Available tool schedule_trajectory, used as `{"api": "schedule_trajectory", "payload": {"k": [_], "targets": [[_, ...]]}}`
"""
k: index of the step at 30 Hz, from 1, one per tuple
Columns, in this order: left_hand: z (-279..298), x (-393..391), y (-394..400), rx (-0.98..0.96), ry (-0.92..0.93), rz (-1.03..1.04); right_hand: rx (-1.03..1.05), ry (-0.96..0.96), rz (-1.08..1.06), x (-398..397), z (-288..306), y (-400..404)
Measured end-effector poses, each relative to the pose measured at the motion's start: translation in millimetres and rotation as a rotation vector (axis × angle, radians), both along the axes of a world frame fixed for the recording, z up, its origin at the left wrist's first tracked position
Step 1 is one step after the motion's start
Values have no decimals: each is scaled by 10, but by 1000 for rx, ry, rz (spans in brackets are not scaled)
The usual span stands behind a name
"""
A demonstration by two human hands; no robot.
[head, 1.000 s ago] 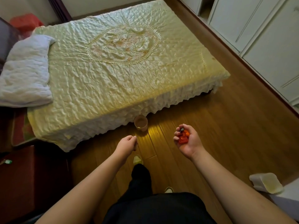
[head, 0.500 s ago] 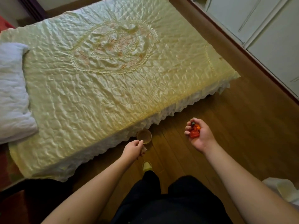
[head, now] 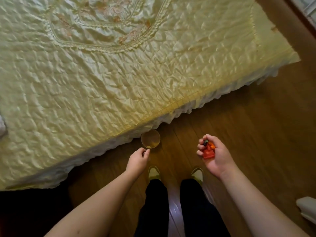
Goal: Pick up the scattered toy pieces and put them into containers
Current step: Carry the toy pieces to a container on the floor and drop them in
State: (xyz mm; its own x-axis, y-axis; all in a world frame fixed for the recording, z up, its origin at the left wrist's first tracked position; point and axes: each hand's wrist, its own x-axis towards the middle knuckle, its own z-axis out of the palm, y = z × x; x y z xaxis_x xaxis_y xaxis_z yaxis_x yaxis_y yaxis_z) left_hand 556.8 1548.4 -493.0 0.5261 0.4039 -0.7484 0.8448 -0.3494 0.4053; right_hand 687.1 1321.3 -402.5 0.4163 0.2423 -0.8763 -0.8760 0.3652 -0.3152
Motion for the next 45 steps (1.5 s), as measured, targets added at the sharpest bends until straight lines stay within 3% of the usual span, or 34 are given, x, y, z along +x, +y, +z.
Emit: {"api": "schedule_trajectory", "payload": {"k": [13, 21, 26, 32, 39, 42, 45], "targets": [[-2520, 194, 147, 138, 156, -117, -147, 125, -37, -60, -1706, -355], [-3057, 302, 355, 55, 67, 31, -209, 159, -52, -166, -2046, -502], [-2820, 373, 467, 95, 53, -51, -198, 150, -58, -224, -1874, -354], [-2013, 260, 444, 120, 87, -191, -123, 103, -55, -278, -1381, -69], [-736, 255, 383, 118, -21, -616, -22, 37, -95, -363, -563, -14], [-188, 297, 308, 119, -109, -766, -2, 35, -176, -456, -209, -106], [289, 363, 145, 89, -164, -873, 104, 86, -402, -588, 164, -246]]}}
